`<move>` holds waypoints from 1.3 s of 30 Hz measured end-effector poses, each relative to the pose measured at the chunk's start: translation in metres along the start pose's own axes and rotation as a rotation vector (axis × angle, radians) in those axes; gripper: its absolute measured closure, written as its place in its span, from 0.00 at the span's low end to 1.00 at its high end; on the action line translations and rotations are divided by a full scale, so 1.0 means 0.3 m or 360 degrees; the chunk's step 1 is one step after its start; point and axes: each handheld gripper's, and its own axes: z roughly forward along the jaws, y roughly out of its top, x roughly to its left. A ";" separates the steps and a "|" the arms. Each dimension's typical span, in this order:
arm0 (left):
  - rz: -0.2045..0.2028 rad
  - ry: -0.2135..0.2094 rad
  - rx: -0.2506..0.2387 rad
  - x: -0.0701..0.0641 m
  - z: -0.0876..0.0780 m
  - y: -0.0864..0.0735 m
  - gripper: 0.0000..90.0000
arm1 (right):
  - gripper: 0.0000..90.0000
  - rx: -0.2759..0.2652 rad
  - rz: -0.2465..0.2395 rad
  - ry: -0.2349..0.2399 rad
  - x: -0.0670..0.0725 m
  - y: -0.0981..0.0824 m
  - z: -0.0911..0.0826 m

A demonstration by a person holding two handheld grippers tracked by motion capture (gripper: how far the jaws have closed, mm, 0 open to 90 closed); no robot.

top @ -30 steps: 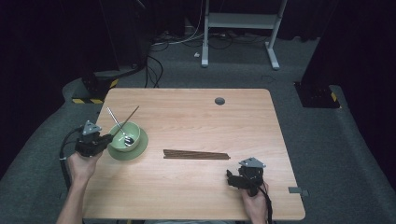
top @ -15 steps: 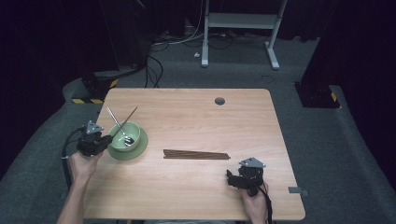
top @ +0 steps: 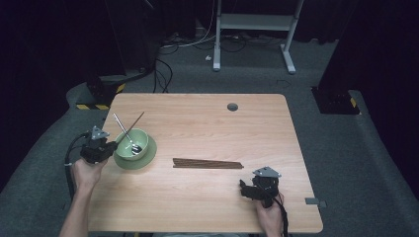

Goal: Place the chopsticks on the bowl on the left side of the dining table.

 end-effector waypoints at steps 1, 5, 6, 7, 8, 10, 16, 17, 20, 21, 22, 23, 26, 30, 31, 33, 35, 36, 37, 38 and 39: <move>-0.0009 0.0002 -0.0004 0.000 0.001 0.000 0.90 | 0.16 0.0000 0.0000 0.0000 0.000 0.000 0.000; -0.0009 0.0006 -0.0001 0.003 0.002 0.000 0.88 | 0.16 0.0000 0.0000 0.0000 0.000 0.000 0.000; -0.0012 0.0009 0.0001 0.004 0.002 0.001 0.87 | 0.16 0.0000 0.0000 0.0000 0.000 0.000 0.000; -0.0015 0.0009 0.0001 0.006 0.001 0.001 0.86 | 0.16 0.0000 0.0000 0.0000 0.000 0.000 0.000; -0.0020 0.0002 -0.0004 0.008 -0.001 0.000 0.86 | 0.16 0.0000 0.0000 0.0000 0.000 0.000 0.000; -0.0047 -0.0020 -0.0028 0.010 -0.003 -0.001 0.83 | 0.16 0.0000 0.0000 0.0000 0.000 0.000 0.000; -0.0078 -0.0012 -0.0050 0.005 -0.008 0.000 0.71 | 0.16 0.0000 0.0000 0.0000 0.000 0.000 0.000; -0.0075 -0.0010 -0.0053 0.001 -0.009 0.004 0.68 | 0.16 0.0000 0.0000 0.0000 0.000 0.000 0.000; -0.0111 -0.0037 -0.0100 -0.007 -0.016 0.010 0.62 | 0.16 0.0000 0.0000 0.0000 0.000 0.000 0.000; -0.0117 -0.0048 -0.0114 -0.011 -0.018 0.012 0.62 | 0.16 0.0000 0.0000 0.0000 0.000 0.000 0.000; -0.0112 -0.0051 -0.0117 -0.015 -0.019 0.013 0.61 | 0.16 0.0000 0.0000 0.0000 0.000 0.000 0.000; -0.0113 -0.0051 -0.0122 -0.018 -0.019 0.014 0.61 | 0.16 0.0000 0.0001 0.0000 0.000 0.000 0.000; -0.0123 -0.0077 -0.0138 -0.024 -0.020 0.014 0.59 | 0.16 0.0000 0.0000 0.0000 0.000 0.000 0.000; -0.0134 -0.0089 -0.0167 -0.032 -0.028 0.022 0.54 | 0.16 0.0000 0.0000 0.0000 0.000 0.000 0.000; -0.0140 -0.0098 -0.0183 -0.036 -0.031 0.025 0.53 | 0.16 0.0000 0.0000 0.0000 0.000 0.000 0.000; -0.0132 -0.0098 -0.0198 -0.042 -0.036 0.028 0.51 | 0.16 0.0000 0.0000 0.0000 0.000 0.000 0.000; -0.0140 -0.0104 -0.0227 -0.049 -0.040 0.032 0.50 | 0.16 0.0000 0.0000 0.0000 0.000 0.000 0.000; -0.0145 -0.0113 -0.0240 -0.052 -0.040 0.034 0.50 | 0.16 0.0000 0.0000 0.0000 0.000 0.000 0.000; -0.0146 -0.0113 -0.0247 -0.056 -0.040 0.035 0.49 | 0.16 0.0000 0.0000 0.0000 0.000 0.000 0.000; -0.0148 -0.0109 -0.0249 -0.059 -0.040 0.038 0.49 | 0.16 0.0000 0.0000 0.0000 0.000 0.000 0.000; -0.0143 -0.0107 -0.0249 -0.060 -0.040 0.040 0.48 | 0.16 0.0000 0.0000 0.0000 0.000 0.000 0.000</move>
